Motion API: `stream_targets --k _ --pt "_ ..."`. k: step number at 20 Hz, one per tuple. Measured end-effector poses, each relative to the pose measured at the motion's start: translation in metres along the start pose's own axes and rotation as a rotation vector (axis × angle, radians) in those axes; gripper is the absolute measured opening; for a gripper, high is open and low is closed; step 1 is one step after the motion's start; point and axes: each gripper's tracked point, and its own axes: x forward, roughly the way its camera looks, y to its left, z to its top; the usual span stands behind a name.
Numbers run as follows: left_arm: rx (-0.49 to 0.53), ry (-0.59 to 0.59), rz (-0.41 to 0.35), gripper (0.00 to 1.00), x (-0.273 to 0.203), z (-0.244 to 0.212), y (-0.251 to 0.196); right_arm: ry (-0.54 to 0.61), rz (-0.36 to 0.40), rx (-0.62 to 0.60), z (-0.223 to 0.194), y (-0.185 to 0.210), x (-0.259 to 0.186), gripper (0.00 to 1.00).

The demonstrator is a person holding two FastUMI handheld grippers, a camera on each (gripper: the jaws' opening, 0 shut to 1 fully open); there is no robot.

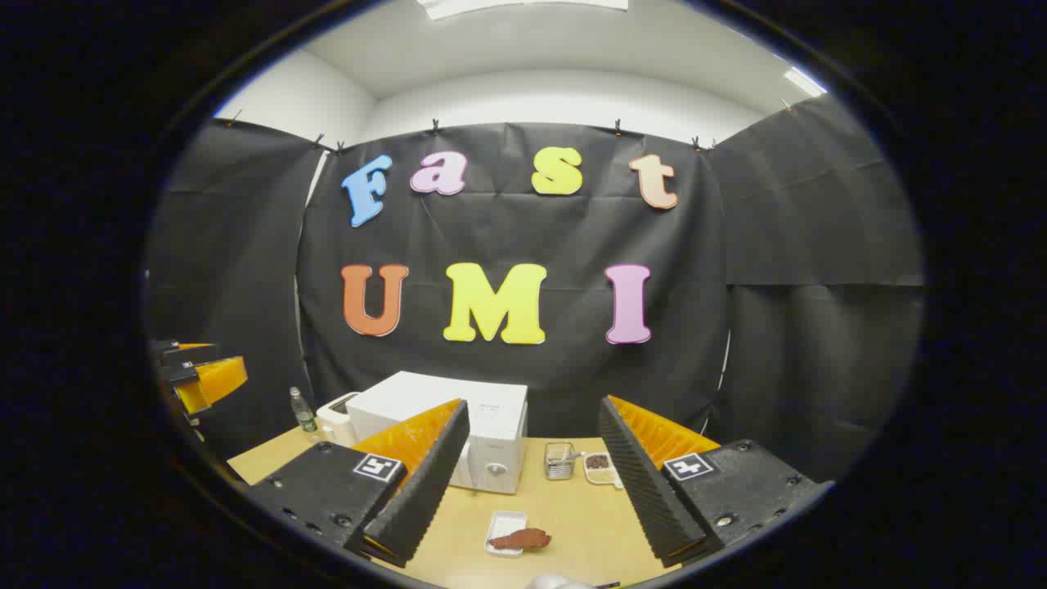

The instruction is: Open the microwave oven with the left hand, put the food in, and close the microwave oven.

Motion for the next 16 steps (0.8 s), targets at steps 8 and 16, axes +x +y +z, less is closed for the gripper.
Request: stream_targets --k 8,16 --pt "0.011 0.0 -0.039 0.82 0.006 0.0 -0.006 0.009 -0.028 0.002 -0.005 0.0 -0.002 0.94" --pt "0.038 0.001 -0.051 0.94 0.017 -0.009 -0.014 0.012 -0.039 -0.005 -0.008 -0.005 -0.002 0.94"
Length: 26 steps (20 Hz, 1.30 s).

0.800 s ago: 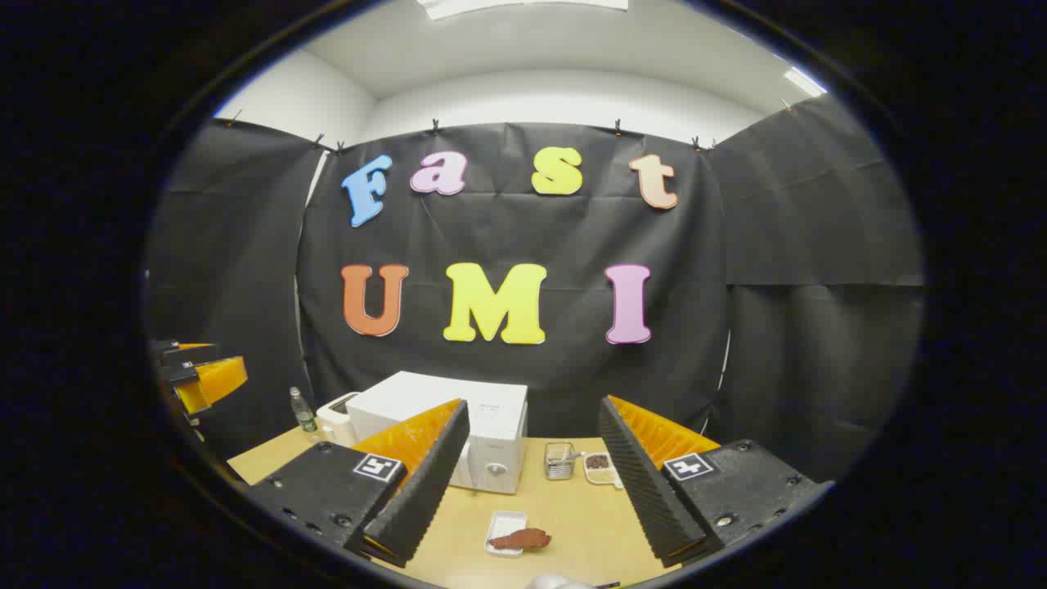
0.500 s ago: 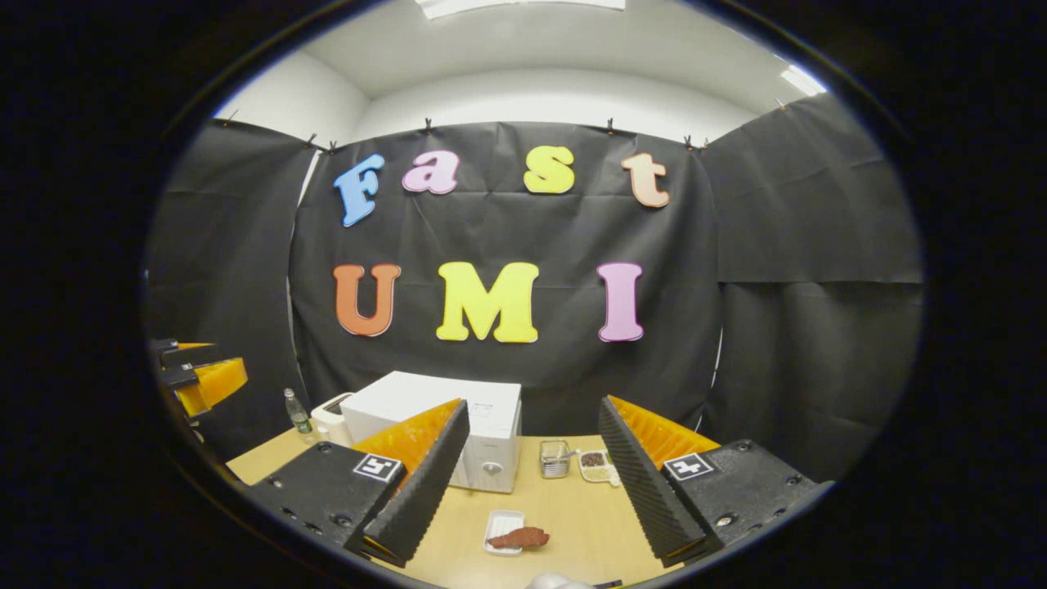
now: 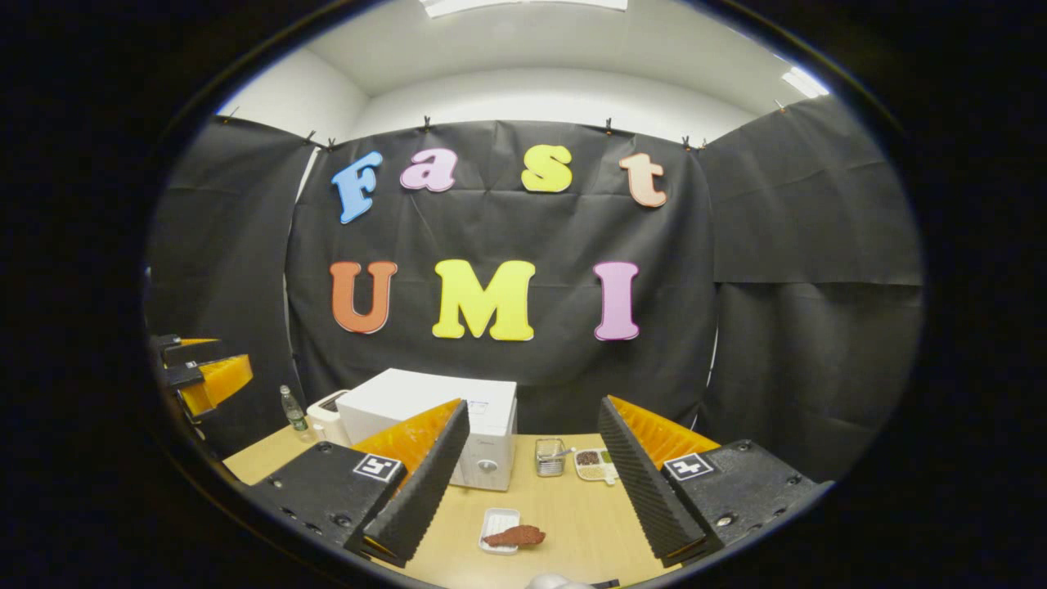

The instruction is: Open the microwave oven with the left hand, put the food in, and close the microwave oven.

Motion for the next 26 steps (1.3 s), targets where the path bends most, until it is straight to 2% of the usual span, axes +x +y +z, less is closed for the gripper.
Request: stream_targets --k 5,11,12,13,14,15,18,19,20,23,24,25,26 --pt "0.008 -0.015 -0.014 0.94 0.026 -0.027 -0.021 0.008 0.011 0.006 0.0 -0.009 0.011 0.94" --pt "-0.012 0.022 -0.05 0.93 0.079 -0.099 -0.081 0.037 0.033 0.001 -0.001 -0.037 0.025 0.94" --pt "-0.014 0.023 -0.059 0.83 0.09 -0.112 -0.092 0.037 0.027 -0.004 0.002 -0.044 0.029 0.94" --pt "-0.008 0.041 -0.071 0.94 0.102 -0.125 -0.105 0.035 0.021 -0.009 0.004 -0.051 0.033 0.94" --pt "-0.003 0.05 -0.081 0.83 0.114 -0.14 -0.116 0.033 0.02 -0.015 0.006 -0.054 0.037 0.94" --pt "0.007 0.061 -0.091 0.93 0.126 -0.155 -0.126 0.037 0.023 -0.025 0.006 -0.057 0.04 0.94" --pt "0.02 0.096 -0.105 0.96 0.163 -0.194 -0.147 0.064 0.031 -0.047 0.001 -0.071 0.052 0.94" --pt "0.018 0.116 -0.103 0.88 0.176 -0.207 -0.151 0.071 0.029 -0.048 -0.002 -0.077 0.055 0.94" --pt "0.011 0.132 -0.099 0.96 0.188 -0.22 -0.153 0.083 0.026 -0.047 -0.006 -0.081 0.058 0.94" --pt "0.009 0.161 -0.092 0.96 0.225 -0.248 -0.159 0.123 0.011 -0.033 -0.02 -0.094 0.067 0.94" --pt "0.016 0.166 -0.09 0.96 0.235 -0.253 -0.161 0.138 0.005 -0.031 -0.026 -0.1 0.069 1.0" --pt "0.023 0.165 -0.088 0.96 0.244 -0.257 -0.162 0.149 -0.002 -0.03 -0.029 -0.104 0.07 0.94" --pt "0.025 0.173 -0.086 0.96 0.25 -0.262 -0.163 0.155 -0.009 -0.026 -0.031 -0.108 0.073 0.94"
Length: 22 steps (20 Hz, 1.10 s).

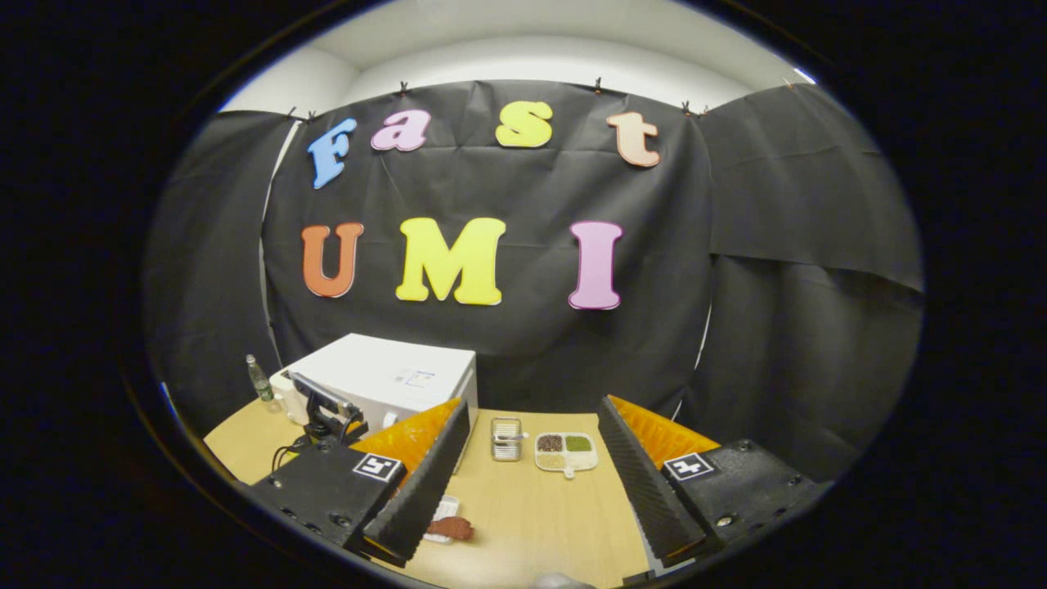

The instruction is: Open the microwave oven with the left hand, put the food in, and close the microwave oven.

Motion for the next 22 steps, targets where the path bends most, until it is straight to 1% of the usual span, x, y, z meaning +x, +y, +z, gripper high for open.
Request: stream_targets --k 1,2,3,4,5,6,7,8,9,10,11,14,19,22 --pt "-0.003 0.01 -0.002 0.96 0.005 -0.004 -0.001 0.004 -0.005 0.0 -0.001 -0.003 0.001 0.94" --pt "-0.011 0.013 0.002 0.93 0.01 -0.005 0.0 0.006 -0.008 -0.001 -0.002 -0.005 0.003 0.94" --pt "-0.022 0.019 0.0 0.79 0.013 -0.007 -0.001 0.01 -0.009 -0.004 -0.003 -0.005 0.004 0.94" --pt "-0.03 0.018 0.002 0.89 0.016 -0.008 -0.001 0.011 -0.011 -0.006 -0.004 -0.006 0.005 0.94" --pt "-0.041 0.018 -0.005 0.81 0.019 -0.008 -0.002 0.013 -0.013 -0.006 -0.006 -0.008 0.006 0.94" --pt "-0.054 0.012 -0.006 0.64 0.02 -0.008 -0.003 0.015 -0.01 -0.005 -0.007 -0.007 0.007 0.94" --pt "-0.057 0.006 -0.003 0.59 0.021 -0.007 -0.002 0.016 -0.006 -0.003 -0.007 -0.007 0.007 0.94" --pt "-0.069 0.011 -0.019 0.34 0.025 -0.011 -0.009 0.016 -0.006 -0.001 -0.007 -0.006 0.009 0.94" --pt "-0.048 0.018 -0.017 0.22 0.012 -0.008 -0.007 0.02 -0.003 0.0 -0.008 -0.006 0.01 0.94" --pt "-0.031 0.002 -0.011 0.23 0.019 -0.009 -0.006 0.023 0.002 0.0 -0.01 -0.004 0.011 0.94" --pt "-0.043 0.009 -0.013 0.22 0.019 -0.01 -0.006 0.025 0.007 -0.002 -0.01 -0.002 0.011 0.94" --pt "-0.058 0.017 -0.015 0.1 0.018 -0.012 -0.005 0.024 0.022 -0.007 -0.01 0.003 0.01 0.94" --pt "-0.061 0.023 -0.021 0.1 0.017 -0.01 -0.003 0.012 0.022 -0.016 -0.004 0.005 0.005 0.94" --pt "-0.067 0.032 -0.045 0.1 0.014 -0.012 -0.005 0.014 0.019 -0.022 -0.004 0.005 0.001 0.94"
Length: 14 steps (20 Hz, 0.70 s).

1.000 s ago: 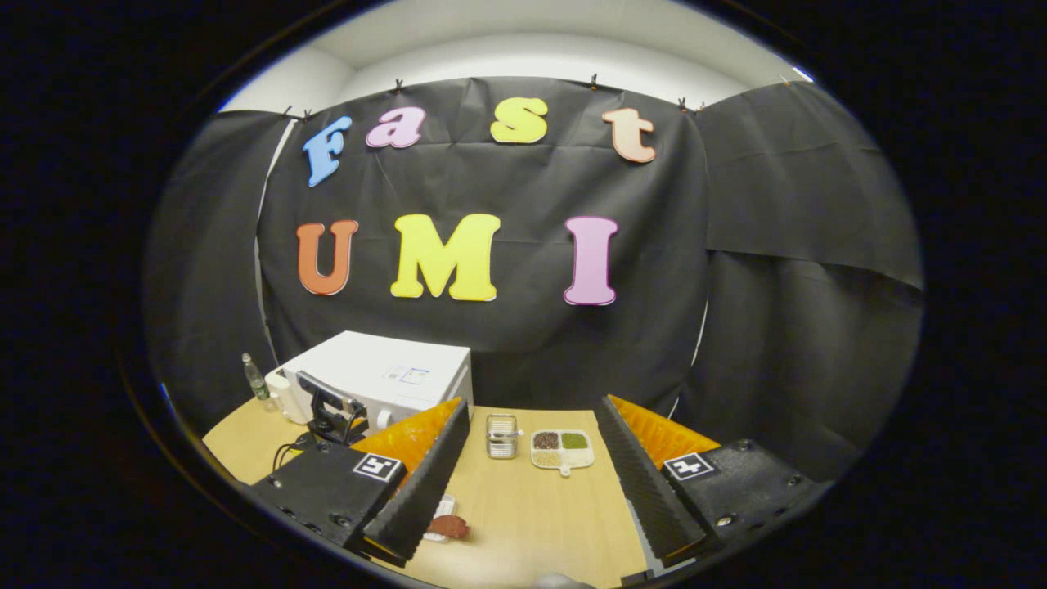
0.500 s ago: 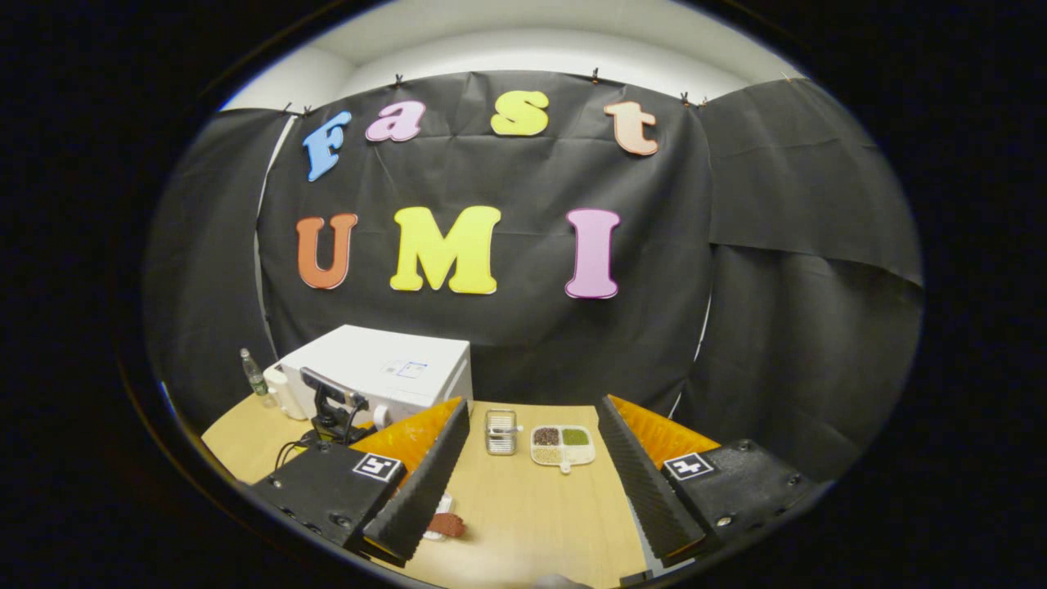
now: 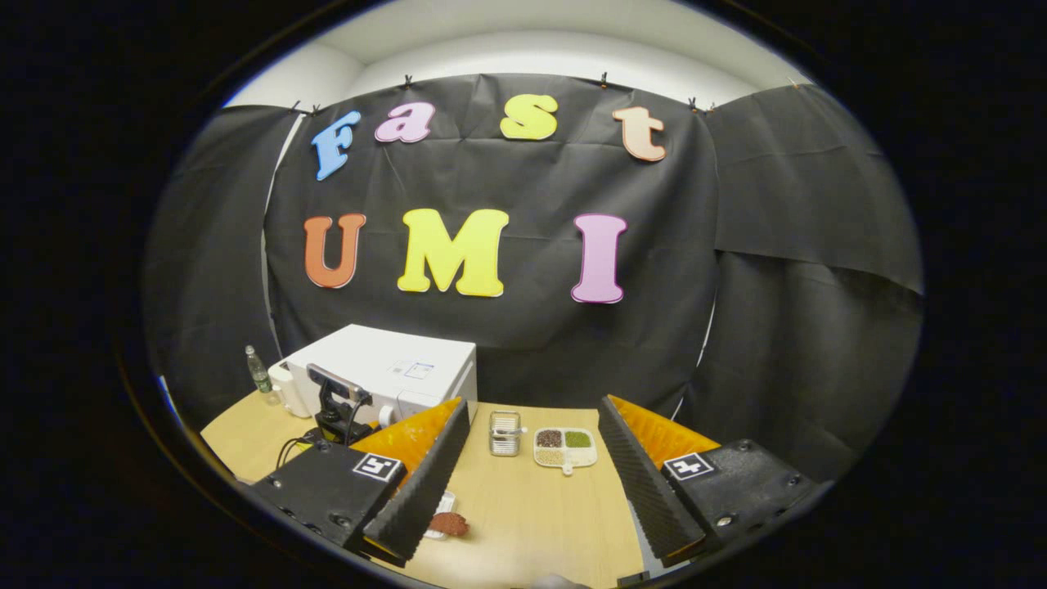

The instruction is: Open the microwave oven with the left hand, put the food in, and close the microwave oven.

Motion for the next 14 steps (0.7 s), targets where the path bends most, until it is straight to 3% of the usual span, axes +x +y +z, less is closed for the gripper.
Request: stream_targets --k 4,5,6,7,8,14 --pt "0.032 0.002 -0.01 0.1 -0.042 -0.013 0.005 -0.007 0.007 0.009 0.0 0.009 -0.006 0.94" --pt "0.042 -0.004 -0.011 0.1 -0.06 -0.016 0.009 -0.006 0.015 0.014 -0.001 0.014 -0.007 1.0" --pt "0.048 0.009 -0.016 0.1 -0.076 -0.02 0.014 -0.006 0.025 0.019 -0.002 0.02 -0.008 0.94" --pt "0.044 0.019 -0.021 0.1 -0.093 -0.024 0.02 -0.007 0.035 0.025 -0.003 0.027 -0.009 1.0" --pt "0.039 0.026 -0.019 0.1 -0.109 -0.027 0.027 -0.009 0.045 0.034 -0.003 0.033 -0.01 0.94" --pt "0.068 0.065 0.038 0.11 -0.179 -0.044 0.075 -0.015 0.122 0.045 -0.006 0.084 -0.026 0.94"
